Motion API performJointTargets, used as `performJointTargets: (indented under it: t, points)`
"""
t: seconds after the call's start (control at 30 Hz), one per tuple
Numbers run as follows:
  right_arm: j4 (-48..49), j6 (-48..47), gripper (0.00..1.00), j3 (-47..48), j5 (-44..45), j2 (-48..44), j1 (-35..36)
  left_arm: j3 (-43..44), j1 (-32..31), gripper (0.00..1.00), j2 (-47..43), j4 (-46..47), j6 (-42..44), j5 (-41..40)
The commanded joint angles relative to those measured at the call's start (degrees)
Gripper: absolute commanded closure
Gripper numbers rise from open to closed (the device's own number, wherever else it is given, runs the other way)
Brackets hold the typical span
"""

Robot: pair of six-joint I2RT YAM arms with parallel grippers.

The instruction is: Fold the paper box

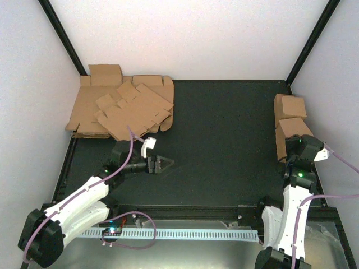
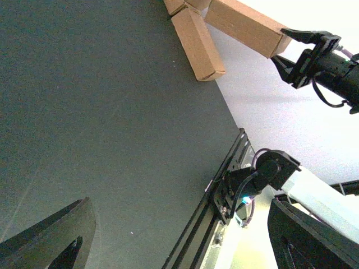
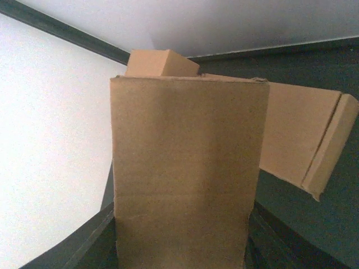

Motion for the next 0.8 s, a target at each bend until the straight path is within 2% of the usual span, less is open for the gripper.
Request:
performJointTargets:
  t: [0.0,0.37,0.77]
  points:
    - [8.6,-0.3,0.71,-2.1,-2.4,0.7,-2.1,0.5,-0.1,0.13,0.5,1.7,1.3,1.4]
    - [24.6,3.1,0.71,-11.7,-9.2,4.3,-8.5,0.6,-0.1,0.13,1.6,2.3,1.2,1.8]
    - [29.0,3.5,0.68,-14.4,-11.7,8.2,-10.8,0.8,-0.1,0.13,3.1,3.5,0.7,2.4]
